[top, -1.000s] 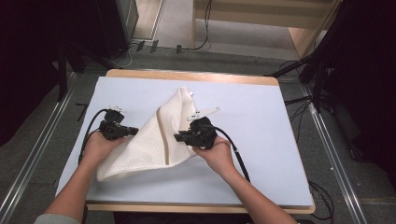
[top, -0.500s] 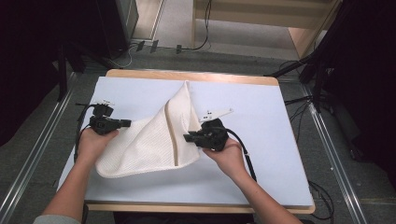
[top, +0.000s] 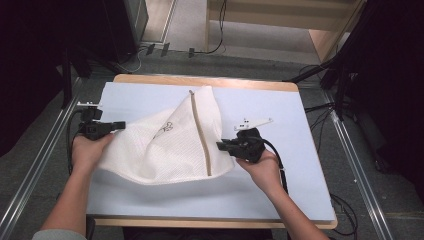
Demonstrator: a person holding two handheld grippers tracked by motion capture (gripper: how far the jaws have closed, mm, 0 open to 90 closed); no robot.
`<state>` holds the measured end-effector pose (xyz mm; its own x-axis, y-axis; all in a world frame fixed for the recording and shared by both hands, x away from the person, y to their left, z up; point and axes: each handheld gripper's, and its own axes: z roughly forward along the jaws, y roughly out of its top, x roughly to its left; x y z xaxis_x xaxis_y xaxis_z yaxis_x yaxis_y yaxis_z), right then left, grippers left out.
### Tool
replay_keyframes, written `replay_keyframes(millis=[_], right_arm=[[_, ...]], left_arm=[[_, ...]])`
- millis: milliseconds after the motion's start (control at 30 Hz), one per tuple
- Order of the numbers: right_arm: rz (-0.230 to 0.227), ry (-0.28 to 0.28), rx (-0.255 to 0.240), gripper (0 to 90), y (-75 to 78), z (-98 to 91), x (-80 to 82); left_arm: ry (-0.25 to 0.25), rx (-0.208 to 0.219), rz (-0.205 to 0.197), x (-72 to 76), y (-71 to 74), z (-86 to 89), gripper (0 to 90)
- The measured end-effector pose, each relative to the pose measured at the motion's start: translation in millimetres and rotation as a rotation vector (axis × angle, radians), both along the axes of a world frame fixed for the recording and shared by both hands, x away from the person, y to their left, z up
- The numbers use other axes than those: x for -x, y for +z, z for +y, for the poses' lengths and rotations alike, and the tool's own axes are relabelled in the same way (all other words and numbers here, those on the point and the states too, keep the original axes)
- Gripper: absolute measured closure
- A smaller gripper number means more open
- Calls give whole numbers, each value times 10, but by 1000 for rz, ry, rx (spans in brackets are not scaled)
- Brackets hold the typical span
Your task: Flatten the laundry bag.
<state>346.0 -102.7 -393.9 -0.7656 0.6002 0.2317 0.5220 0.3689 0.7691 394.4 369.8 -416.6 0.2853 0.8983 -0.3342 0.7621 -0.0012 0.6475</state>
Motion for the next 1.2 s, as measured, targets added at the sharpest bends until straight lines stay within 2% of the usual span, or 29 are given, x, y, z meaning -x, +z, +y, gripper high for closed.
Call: replay_keyframes(millis=[167, 267, 367, 467, 500, 567, 600, 667, 700, 767, 833, 1033, 1200], right_arm=[[6, -46, 11, 837, -50, -192, -3], [14, -77, 30, 842, -94, -331, 21], [31, -94, 30, 843, -132, -465, 67], [46, -105, 41, 843, -185, -594, 135], [55, -106, 38, 843, -198, -614, 155], [65, -105, 45, 842, -237, -658, 212], [73, -106, 46, 840, -256, -670, 242], [81, -100, 50, 826, -285, -681, 266], [82, -93, 53, 804, -297, -680, 277], [77, -75, 56, 691, -306, -676, 285], [70, -76, 46, 612, -293, -679, 287], [24, -103, -6, 495, -215, -712, 192], [-4, -123, -6, 471, -238, -631, -66]], left_arm=[[27, 0, -4, 23, 20, 67, 900], [37, 16, -3, 75, 24, 108, 900], [15, 15, 15, 135, 2, 114, 900], [-16, 44, 30, 166, -4, 104, 900], [-43, 53, 28, 181, 6, 91, 900], [-69, 26, 0, 210, 44, 43, 892], [-80, 21, -6, 211, 60, 32, 856], [-92, -19, -36, 202, 103, -8, 798], [-96, -26, -45, 179, 115, -33, 756], [-108, -44, -44, 107, 123, -71, 674], [-117, -37, -25, 16, 108, -98, 584], [-138, -46, -6, -147, 91, -157, 511], [-139, -44, -12, -262, 71, -187, 504]])
